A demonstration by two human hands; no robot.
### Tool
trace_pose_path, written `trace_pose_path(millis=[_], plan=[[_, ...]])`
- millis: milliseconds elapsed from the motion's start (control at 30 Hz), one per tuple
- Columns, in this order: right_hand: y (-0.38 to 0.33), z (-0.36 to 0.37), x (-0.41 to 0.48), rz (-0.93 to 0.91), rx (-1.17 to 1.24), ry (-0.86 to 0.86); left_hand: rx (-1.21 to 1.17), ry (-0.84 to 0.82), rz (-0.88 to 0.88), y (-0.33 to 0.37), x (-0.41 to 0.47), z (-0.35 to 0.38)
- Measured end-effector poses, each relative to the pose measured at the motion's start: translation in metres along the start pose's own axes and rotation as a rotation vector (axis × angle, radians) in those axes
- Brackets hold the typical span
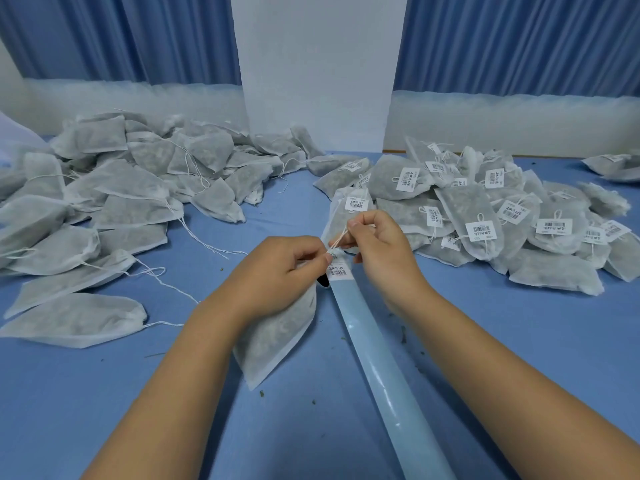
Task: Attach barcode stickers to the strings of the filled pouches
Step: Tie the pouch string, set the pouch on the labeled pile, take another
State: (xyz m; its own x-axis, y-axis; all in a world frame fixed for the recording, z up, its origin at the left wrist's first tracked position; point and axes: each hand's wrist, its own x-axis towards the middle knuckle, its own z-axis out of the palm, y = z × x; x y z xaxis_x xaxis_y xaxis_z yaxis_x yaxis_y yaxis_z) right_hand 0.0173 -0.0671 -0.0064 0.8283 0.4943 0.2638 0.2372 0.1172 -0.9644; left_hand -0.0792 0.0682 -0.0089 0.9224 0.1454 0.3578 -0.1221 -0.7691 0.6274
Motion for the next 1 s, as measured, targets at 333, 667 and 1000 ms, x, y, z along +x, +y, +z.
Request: trace_pose_path(millis=[333,667,1000], plan=[[0.001,0.000,0.004,0.047,-0.029,0.079,0.036,-0.016,-0.028,-0.002,0.002,0.002],[-0.011,-0.005,0.000,-0.152,0.001,-0.034,-0.231,0.015,-0.477,-0.021,0.006,-0.016],[-0.001,0.010,-0.015,-0.291,-0.370,-0.332,-0.743,0.397,-0.462,-0.009,0.010,-0.020]])
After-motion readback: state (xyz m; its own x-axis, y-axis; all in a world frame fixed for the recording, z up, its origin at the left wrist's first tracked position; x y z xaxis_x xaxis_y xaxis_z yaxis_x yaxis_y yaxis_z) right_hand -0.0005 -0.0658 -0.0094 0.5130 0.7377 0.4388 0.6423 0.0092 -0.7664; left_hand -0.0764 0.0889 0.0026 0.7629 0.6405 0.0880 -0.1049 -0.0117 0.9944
